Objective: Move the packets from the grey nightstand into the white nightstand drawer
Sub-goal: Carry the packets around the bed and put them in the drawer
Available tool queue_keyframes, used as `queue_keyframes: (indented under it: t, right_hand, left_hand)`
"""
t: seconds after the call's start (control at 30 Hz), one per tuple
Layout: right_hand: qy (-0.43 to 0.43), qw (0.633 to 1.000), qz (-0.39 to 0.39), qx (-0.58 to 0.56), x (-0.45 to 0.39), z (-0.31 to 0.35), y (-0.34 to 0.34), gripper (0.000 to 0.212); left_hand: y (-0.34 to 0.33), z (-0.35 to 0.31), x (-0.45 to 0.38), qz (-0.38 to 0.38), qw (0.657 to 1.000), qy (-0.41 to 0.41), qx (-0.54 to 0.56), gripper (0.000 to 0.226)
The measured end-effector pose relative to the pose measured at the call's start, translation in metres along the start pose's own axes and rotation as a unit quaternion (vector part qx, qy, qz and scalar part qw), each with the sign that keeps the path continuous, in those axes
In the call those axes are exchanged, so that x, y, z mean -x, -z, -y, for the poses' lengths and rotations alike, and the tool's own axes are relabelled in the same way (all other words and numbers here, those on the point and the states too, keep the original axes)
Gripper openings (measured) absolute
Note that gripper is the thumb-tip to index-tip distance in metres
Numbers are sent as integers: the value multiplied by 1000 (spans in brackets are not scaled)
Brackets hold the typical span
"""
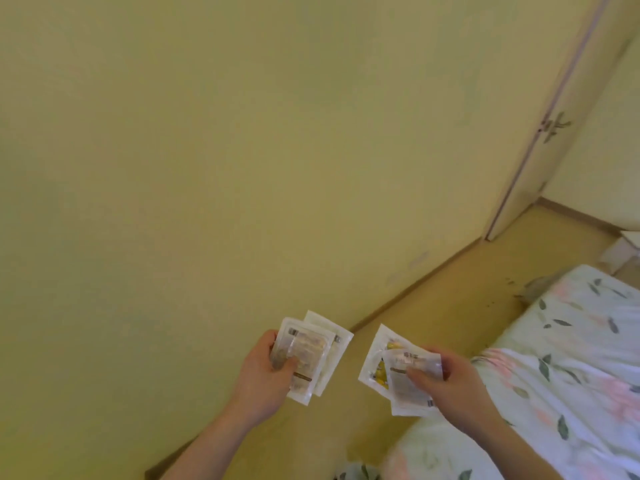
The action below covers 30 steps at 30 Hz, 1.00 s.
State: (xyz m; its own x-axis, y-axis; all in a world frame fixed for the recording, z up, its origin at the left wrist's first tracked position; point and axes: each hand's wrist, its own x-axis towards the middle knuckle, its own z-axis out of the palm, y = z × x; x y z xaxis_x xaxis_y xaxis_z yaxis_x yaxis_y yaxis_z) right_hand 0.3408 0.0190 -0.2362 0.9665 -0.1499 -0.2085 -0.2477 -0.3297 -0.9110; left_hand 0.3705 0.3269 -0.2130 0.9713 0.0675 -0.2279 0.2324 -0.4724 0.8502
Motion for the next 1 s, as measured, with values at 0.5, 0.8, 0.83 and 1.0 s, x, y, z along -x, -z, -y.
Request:
queue_keyframes:
  t: [0.5, 0.8, 0.83, 1.0]
  right_hand:
    - [-59, 984, -150, -71, -228, 24, 82, 16]
    - [-92, 944, -305, -91, -298, 7, 179, 17]
    - [-98, 938, -319, -89, -308, 5, 189, 17]
    - [-116, 918, -368, -94, -370, 12, 231, 14]
  left_hand:
    - [-102, -157, -292, 151, 985, -87, 6, 22]
    - [-211, -249, -432, 243, 961, -133, -11, 21]
    - [-225, -260, -447, 256, 957, -136, -9, 21]
    - [-296, -315, -520, 321, 934, -157, 15, 21]
